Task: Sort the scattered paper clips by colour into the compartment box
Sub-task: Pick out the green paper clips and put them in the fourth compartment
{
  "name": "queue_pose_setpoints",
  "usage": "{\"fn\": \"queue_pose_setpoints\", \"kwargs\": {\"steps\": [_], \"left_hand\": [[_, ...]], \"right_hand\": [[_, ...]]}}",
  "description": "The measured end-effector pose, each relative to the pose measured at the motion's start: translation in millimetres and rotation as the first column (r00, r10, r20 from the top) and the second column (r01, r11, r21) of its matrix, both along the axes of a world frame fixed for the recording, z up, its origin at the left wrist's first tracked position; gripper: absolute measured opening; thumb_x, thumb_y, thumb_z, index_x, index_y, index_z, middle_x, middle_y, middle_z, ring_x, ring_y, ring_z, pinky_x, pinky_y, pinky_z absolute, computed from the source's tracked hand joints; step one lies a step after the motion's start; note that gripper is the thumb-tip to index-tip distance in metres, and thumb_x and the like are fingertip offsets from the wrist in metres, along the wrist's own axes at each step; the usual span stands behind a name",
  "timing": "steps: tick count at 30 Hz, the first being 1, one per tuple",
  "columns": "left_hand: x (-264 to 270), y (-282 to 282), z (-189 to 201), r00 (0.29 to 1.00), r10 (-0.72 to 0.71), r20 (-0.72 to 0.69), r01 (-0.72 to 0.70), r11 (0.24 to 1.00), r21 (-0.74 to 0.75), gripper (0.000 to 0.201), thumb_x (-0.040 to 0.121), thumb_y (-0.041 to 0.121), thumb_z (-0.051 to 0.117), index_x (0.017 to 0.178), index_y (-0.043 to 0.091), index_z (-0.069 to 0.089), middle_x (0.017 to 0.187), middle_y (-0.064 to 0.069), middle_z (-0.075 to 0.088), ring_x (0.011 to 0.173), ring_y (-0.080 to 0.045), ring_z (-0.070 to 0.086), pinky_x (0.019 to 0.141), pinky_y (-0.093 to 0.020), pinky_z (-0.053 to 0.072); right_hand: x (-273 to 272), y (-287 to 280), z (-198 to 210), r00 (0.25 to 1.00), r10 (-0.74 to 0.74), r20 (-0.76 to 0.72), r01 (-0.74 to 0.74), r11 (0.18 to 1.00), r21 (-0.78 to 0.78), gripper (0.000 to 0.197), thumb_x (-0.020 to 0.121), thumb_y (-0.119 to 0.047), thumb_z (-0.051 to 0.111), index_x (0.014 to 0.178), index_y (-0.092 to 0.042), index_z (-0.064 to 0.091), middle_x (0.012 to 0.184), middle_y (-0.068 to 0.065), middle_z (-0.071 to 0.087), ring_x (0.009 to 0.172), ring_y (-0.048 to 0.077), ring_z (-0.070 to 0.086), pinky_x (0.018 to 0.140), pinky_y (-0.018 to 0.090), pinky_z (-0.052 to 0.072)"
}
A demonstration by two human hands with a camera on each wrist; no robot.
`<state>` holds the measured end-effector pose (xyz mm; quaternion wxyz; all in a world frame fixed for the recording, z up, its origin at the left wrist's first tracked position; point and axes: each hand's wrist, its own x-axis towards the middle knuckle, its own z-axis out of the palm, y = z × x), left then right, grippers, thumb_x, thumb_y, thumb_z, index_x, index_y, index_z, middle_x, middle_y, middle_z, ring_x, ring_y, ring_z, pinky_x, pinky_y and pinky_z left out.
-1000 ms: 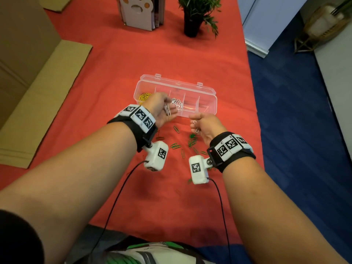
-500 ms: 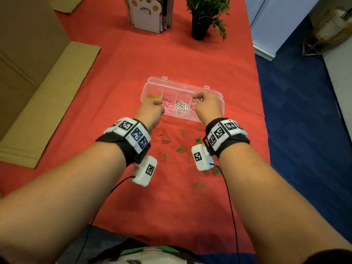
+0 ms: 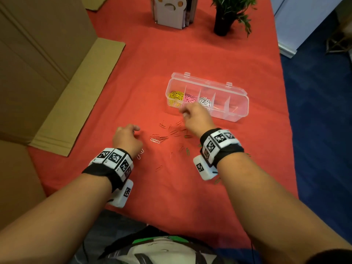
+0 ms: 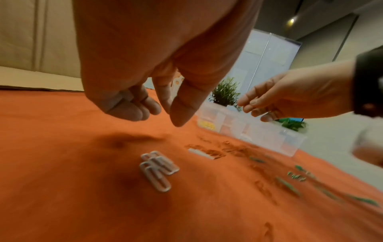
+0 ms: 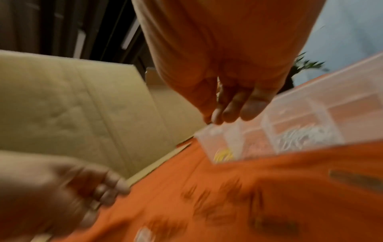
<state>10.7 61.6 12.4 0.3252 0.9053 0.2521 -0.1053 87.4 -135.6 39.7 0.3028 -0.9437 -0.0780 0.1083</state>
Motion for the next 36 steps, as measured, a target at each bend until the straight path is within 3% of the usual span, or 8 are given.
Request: {"fn": "queue_pose_setpoints", "kwargs": {"steps": [4,7,12,17,26,30,33,36], "left_hand": [[-14,7,-6,0.993,-0.028,-0.111,0.035,0.998,0.058,0.038,0.071,0.014,0.069,0.108,0.018,0.06,0.117,-0.015,0.05,0.107,-0.029,0.054,0.097,-0.029,0.042],[-25,9,-7,0.986,-0.149,-0.072,0.154,0.986,0.07,0.04,0.07,0.016,0.074,0.108,0.017,0.061,0.111,-0.012,0.051,0.105,-0.026,0.053,0.094,-0.022,0.037],[-32,9,-11,0.94,-0.341,0.018,0.337,0.935,0.113,0.046,0.068,0.0,0.071,0.111,0.017,0.068,0.094,-0.005,0.042,0.092,-0.026,0.055,0.084,-0.02,0.036],[-27,11,-15,0.914,-0.404,-0.027,0.402,0.897,0.182,0.02,0.072,0.009,0.074,0.091,0.008,0.069,0.09,-0.009,0.052,0.09,-0.03,0.059,0.077,-0.029,0.042],[-21,-1,-16,0.902,-0.403,-0.154,0.43,0.873,0.231,0.017,0.08,0.022,0.068,0.09,0.009,0.063,0.103,-0.015,0.062,0.1,-0.03,0.058,0.083,-0.033,0.044],[-23,-13,-14,0.916,-0.396,-0.059,0.4,0.909,0.114,0.009,0.082,0.019,0.065,0.078,0.014,0.059,0.091,-0.009,0.059,0.088,-0.026,0.057,0.075,-0.028,0.04],[-21,-17,-10,0.964,-0.266,0.014,0.266,0.958,-0.106,0.016,0.085,0.017,0.061,0.072,0.018,0.051,0.068,0.002,0.054,0.063,-0.015,0.051,0.058,-0.024,0.037],[-16,-20,-6,0.988,-0.138,0.065,0.152,0.918,-0.367,0.024,0.088,0.011,0.057,0.069,0.021,0.046,0.061,0.0,0.055,0.051,-0.013,0.049,0.054,-0.022,0.04]], "right_hand": [[-38,34,-25,0.965,0.256,-0.056,-0.26,0.961,-0.098,0.03,0.088,-0.007,0.049,0.112,-0.012,0.066,0.107,0.015,0.057,0.108,0.033,0.052,0.094,0.036,0.044],[-57,53,-40,0.943,0.328,-0.06,-0.333,0.93,-0.156,0.034,0.086,-0.004,0.047,0.114,-0.014,0.063,0.106,0.013,0.055,0.105,0.033,0.049,0.091,0.037,0.043],[-68,63,-48,0.933,0.359,0.042,-0.338,0.909,-0.244,0.023,0.084,-0.003,0.049,0.105,-0.006,0.057,0.104,0.016,0.05,0.099,0.033,0.047,0.08,0.041,0.045],[-69,55,-47,0.939,0.34,0.044,-0.302,0.881,-0.366,0.018,0.086,-0.004,0.045,0.102,-0.004,0.054,0.108,0.014,0.05,0.103,0.033,0.049,0.079,0.041,0.045],[-73,5,-37,0.979,0.198,0.051,-0.144,0.846,-0.513,0.03,0.089,-0.004,0.035,0.113,-0.007,0.051,0.115,0.014,0.053,0.108,0.034,0.05,0.085,0.043,0.04],[-79,-8,-37,0.985,0.17,0.034,-0.126,0.838,-0.53,0.031,0.087,-0.004,0.035,0.114,-0.006,0.05,0.113,0.016,0.055,0.107,0.035,0.052,0.087,0.044,0.04],[-79,-14,-35,0.985,0.171,-0.003,-0.146,0.833,-0.534,0.032,0.085,-0.005,0.038,0.115,-0.006,0.049,0.113,0.015,0.057,0.108,0.035,0.055,0.088,0.043,0.042],[-73,-23,-32,0.991,0.1,-0.086,-0.129,0.882,-0.453,0.032,0.083,-0.006,0.044,0.115,-0.009,0.052,0.116,0.014,0.058,0.109,0.034,0.058,0.089,0.042,0.046]]}}
